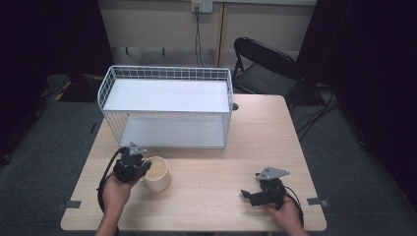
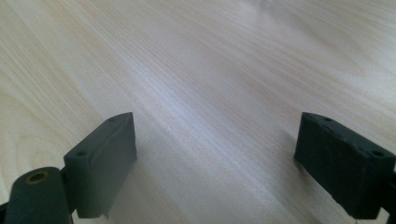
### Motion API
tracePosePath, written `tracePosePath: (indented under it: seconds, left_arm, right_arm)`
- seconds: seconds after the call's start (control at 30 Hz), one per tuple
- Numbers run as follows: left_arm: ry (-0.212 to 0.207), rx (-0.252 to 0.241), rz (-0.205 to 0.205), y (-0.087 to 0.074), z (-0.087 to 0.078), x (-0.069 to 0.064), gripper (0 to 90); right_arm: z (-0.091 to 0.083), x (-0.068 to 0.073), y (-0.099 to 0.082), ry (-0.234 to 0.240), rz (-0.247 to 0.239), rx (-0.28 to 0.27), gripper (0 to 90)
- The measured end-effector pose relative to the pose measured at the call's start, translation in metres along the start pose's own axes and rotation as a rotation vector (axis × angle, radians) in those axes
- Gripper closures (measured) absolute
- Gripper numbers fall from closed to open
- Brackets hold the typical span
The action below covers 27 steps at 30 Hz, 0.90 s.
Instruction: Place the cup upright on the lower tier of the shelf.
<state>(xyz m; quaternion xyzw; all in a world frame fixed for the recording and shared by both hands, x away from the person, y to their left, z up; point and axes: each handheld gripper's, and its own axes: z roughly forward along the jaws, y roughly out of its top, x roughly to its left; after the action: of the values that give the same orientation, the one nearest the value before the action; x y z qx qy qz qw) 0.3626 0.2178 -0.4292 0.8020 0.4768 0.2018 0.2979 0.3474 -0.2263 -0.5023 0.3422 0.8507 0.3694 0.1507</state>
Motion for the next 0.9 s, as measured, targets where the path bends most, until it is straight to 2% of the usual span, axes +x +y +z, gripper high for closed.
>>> tracePosePath:
  seconds: [0.03, 0.1, 0.17, 0.27, 0.37, 0.5, 0.9]
  left_arm:
    - [0.015, 0.007, 0.019, 0.000, -0.002, 0.001, 82.2]
    - [0.019, -0.014, -0.023, -0.002, -0.003, 0.004, 82.2]
    - [0.021, -0.040, -0.044, -0.003, -0.005, 0.007, 82.3]
    - [0.027, -0.052, -0.048, -0.003, -0.007, 0.009, 82.2]
    - [0.018, -0.091, -0.081, -0.003, -0.011, 0.012, 82.2]
    - [0.018, -0.102, -0.094, -0.002, -0.012, 0.014, 82.3]
    - [0.078, -0.178, -0.125, 0.012, -0.012, 0.012, 82.3]
  right_arm:
    - [0.000, 0.000, 0.000, 0.000, 0.000, 0.000, 11.7]
    - [0.000, 0.000, 0.000, 0.000, 0.001, 0.000, 11.7]
    - [0.000, 0.000, 0.000, 0.000, 0.001, 0.000, 11.7]
    - [0.000, 0.000, 0.000, 0.000, 0.001, 0.000, 11.7]
    - [0.000, 0.000, 0.000, 0.000, 0.000, 0.000, 11.7]
    - [0.000, 0.000, 0.000, -0.001, 0.001, 0.000, 11.7]
    - [0.000, 0.000, 0.000, 0.000, 0.000, 0.000, 11.7]
